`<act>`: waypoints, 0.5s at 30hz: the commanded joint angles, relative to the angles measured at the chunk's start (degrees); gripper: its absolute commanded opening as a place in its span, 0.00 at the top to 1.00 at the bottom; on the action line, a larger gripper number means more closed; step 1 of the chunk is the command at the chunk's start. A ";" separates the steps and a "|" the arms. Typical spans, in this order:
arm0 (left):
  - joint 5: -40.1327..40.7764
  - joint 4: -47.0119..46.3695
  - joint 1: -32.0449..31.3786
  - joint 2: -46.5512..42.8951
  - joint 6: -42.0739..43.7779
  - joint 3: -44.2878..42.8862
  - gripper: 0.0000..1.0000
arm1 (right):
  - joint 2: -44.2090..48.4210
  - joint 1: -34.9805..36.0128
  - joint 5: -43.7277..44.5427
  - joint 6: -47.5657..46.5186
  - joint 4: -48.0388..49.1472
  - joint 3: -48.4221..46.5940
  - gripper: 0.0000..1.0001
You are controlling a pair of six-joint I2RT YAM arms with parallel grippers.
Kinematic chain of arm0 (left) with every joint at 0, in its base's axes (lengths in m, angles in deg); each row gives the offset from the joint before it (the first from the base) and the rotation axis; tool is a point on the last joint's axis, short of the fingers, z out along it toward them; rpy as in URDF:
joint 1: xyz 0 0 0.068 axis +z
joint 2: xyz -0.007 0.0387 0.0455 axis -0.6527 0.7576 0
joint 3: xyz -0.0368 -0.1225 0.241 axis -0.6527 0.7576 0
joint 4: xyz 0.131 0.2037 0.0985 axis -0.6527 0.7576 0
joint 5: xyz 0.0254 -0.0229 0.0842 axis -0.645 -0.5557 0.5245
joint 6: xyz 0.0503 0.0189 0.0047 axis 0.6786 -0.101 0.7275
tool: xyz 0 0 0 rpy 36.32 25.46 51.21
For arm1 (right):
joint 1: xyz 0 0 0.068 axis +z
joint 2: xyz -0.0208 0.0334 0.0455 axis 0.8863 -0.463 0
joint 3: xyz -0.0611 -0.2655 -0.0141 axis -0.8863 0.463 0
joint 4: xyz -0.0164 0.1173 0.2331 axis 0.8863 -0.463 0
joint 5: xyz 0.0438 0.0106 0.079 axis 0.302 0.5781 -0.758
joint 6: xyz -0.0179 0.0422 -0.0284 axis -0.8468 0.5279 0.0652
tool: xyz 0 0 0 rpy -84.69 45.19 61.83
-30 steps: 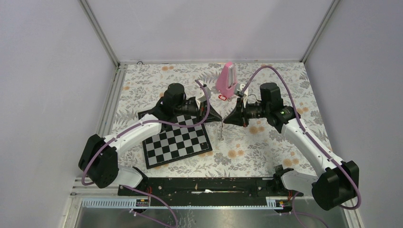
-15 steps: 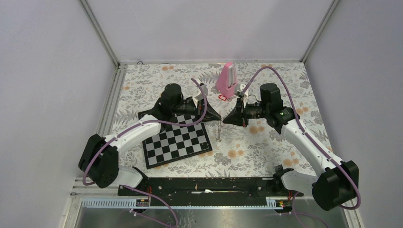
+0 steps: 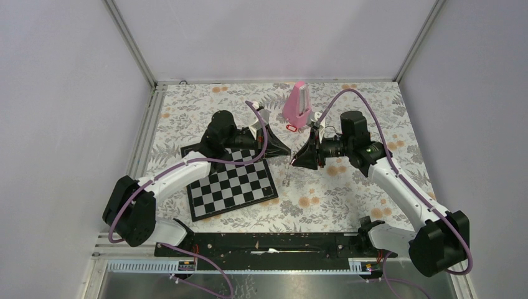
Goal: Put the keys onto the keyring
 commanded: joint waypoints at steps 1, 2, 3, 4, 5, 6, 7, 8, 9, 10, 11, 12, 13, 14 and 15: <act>-1.70 -5.45 0.31 -1.98 -0.22 0.05 1.00 | 2.28 -0.40 0.34 -2.56 -2.36 -2.27 0.62; -1.85 -5.21 0.30 -2.03 0.10 0.18 1.00 | 2.56 -0.48 0.55 -3.24 -3.22 -2.94 0.62; -2.01 -4.76 0.33 -2.12 0.54 0.23 1.00 | 2.86 -0.63 0.78 -4.00 -4.04 -3.67 0.61; -2.26 -4.29 0.31 -2.22 1.02 0.24 1.00 | 3.27 -0.74 0.98 -4.88 -5.03 -4.30 0.60; -2.45 -3.98 0.30 -2.29 1.42 0.30 1.00 | 3.57 -0.79 1.17 -5.38 -5.97 -4.93 0.59; -2.77 -3.83 0.30 -2.40 1.64 0.38 1.00 | 3.86 -0.93 1.29 -6.22 -6.65 -5.39 0.57; -2.92 -3.72 0.30 -2.42 1.74 0.41 1.00 | 3.91 -0.95 1.41 -6.53 -7.27 -5.88 0.55; -3.13 -3.68 0.38 -2.40 1.91 0.39 1.00 | 4.09 -1.03 1.47 -7.18 -7.91 -6.31 0.54; -3.28 -3.57 0.31 -2.42 2.04 0.40 1.00 | 4.11 -1.01 1.48 -7.83 -8.62 -6.73 0.52; -3.38 -3.48 0.31 -2.42 2.25 0.41 1.00 | 4.14 -1.03 1.55 -8.36 -9.24 -7.07 0.51; -3.40 -3.33 0.30 -2.50 2.43 0.41 1.00 | 4.19 -1.04 1.63 -8.81 -9.68 -7.36 0.50; -3.44 -3.17 0.30 -2.49 2.61 0.41 1.00 | 4.22 -1.04 1.61 -9.21 -10.08 -7.63 0.49; -3.41 -3.05 0.35 -2.51 2.66 0.41 1.00 | 4.22 -1.04 1.53 -9.46 -10.27 -7.77 0.49; -3.40 -2.90 0.33 -2.51 2.70 0.41 1.00 | 4.17 -1.04 1.48 -9.50 -10.37 -7.94 0.49; -3.55 -2.85 0.31 -2.45 2.75 0.49 1.00 | 4.06 -1.02 1.48 -9.50 -10.33 -8.14 0.49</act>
